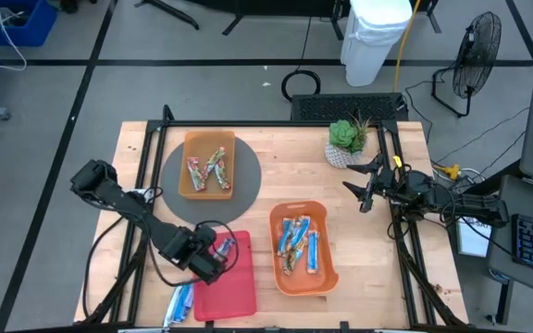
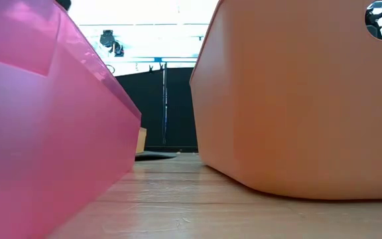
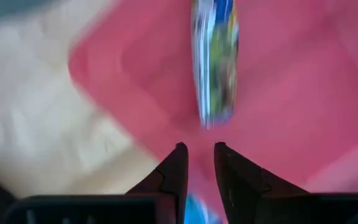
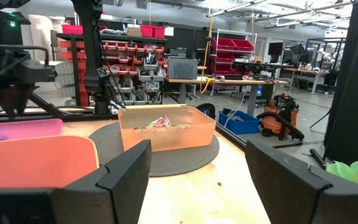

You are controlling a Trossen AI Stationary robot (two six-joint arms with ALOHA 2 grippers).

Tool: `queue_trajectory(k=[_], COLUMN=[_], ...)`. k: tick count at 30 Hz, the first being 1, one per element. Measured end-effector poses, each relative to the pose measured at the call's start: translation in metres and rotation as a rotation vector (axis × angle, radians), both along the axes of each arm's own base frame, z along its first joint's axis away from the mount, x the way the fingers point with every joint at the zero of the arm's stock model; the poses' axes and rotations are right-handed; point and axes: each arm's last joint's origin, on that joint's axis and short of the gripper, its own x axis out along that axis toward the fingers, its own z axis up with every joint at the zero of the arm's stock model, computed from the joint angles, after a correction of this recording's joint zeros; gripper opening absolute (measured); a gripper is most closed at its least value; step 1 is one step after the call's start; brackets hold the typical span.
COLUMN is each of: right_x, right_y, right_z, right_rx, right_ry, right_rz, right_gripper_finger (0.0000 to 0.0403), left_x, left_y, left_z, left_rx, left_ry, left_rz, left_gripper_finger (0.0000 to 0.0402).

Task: Pick and place Granola Bars by type
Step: Put the blue granola bar into the red bin

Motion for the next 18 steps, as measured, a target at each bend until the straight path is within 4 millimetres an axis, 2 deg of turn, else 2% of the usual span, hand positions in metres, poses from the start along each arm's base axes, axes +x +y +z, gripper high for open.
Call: queue_trajectory(k=[4,7,11,15,18], right_x=[0.0,0.0,0.0,0.0,0.0], right_y=[0.0,0.0,0.0,0.0,0.0], right_z=[0.0,0.0,0.0,0.0,0.0], right_rx=[0.0,0.0,0.0,0.0,0.0], right_ry=[0.0,0.0,0.0,0.0,0.001], right_rz=[0.0,0.0,0.0,0.0,0.0], right_gripper_finger=[0.0251,0.0251,0.0251,0.0251,0.0251], left_x=[-0.015,-0.031,-0.053,-0.074,-0.085], left_y=[-0.019,-0.041,-0.069,-0.085,-0.094], left_z=[0.003,0.003,0.004,0.004,-0.006], left_rx=[-0.059,-0.086,-0.09,-0.061,-0.033], left_ry=[0.025,0.021,-0.084,-0.191,-0.193], left_rz=[0.072,0.146,0.245,0.346,0.357], left_gripper_finger=[0.0085,0.0085,0.0085,0.0085,0.0085])
